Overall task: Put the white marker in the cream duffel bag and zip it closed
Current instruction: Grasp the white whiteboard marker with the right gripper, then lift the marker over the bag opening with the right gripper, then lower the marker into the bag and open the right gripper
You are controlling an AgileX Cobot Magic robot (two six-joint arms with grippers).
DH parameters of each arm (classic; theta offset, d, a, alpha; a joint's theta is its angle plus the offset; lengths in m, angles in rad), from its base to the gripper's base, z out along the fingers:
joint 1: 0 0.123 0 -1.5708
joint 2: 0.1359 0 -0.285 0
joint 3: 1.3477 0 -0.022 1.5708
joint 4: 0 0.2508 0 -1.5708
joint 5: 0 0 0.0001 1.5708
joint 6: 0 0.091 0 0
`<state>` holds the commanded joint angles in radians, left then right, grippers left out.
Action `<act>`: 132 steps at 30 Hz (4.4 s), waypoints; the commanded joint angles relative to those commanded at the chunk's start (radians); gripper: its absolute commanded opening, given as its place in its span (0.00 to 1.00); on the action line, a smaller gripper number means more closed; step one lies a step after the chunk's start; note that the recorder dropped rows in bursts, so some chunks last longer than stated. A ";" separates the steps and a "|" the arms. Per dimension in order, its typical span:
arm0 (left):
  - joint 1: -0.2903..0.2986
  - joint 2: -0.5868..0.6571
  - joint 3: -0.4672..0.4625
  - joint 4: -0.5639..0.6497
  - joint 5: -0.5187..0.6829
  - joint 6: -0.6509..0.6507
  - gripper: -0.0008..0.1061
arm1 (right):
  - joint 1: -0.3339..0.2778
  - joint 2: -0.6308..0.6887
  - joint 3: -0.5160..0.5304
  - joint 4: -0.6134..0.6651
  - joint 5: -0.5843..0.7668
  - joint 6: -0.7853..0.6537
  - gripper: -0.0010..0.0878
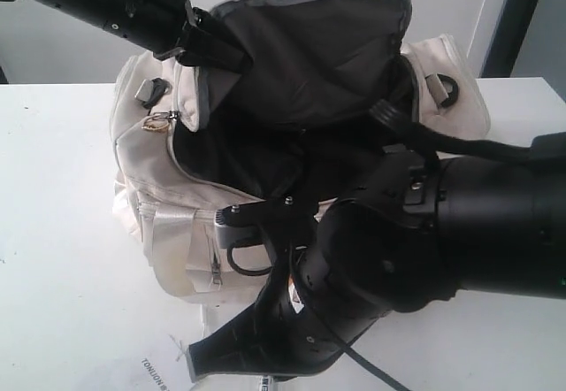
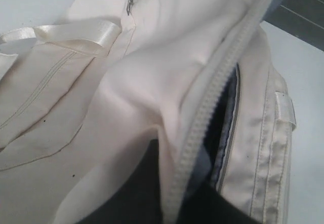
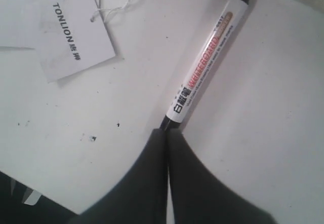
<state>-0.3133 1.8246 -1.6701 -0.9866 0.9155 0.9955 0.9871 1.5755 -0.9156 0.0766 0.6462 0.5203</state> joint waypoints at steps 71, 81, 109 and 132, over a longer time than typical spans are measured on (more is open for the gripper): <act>0.000 0.000 0.000 0.007 -0.008 0.000 0.01 | 0.000 0.035 -0.002 -0.045 -0.104 0.156 0.01; 0.000 0.000 0.000 0.009 -0.008 0.000 0.01 | -0.002 -0.069 -0.002 -0.077 -0.111 0.156 0.01; 0.000 0.000 0.000 0.009 -0.008 0.000 0.01 | -0.218 -0.227 -0.136 -0.205 -0.072 0.056 0.01; 0.000 0.000 0.000 0.009 -0.008 0.000 0.01 | -0.266 0.032 -0.130 -0.938 -0.133 0.187 0.01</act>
<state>-0.3133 1.8246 -1.6701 -0.9772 0.9076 0.9955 0.7210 1.6076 -1.0460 -0.8615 0.5134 0.7073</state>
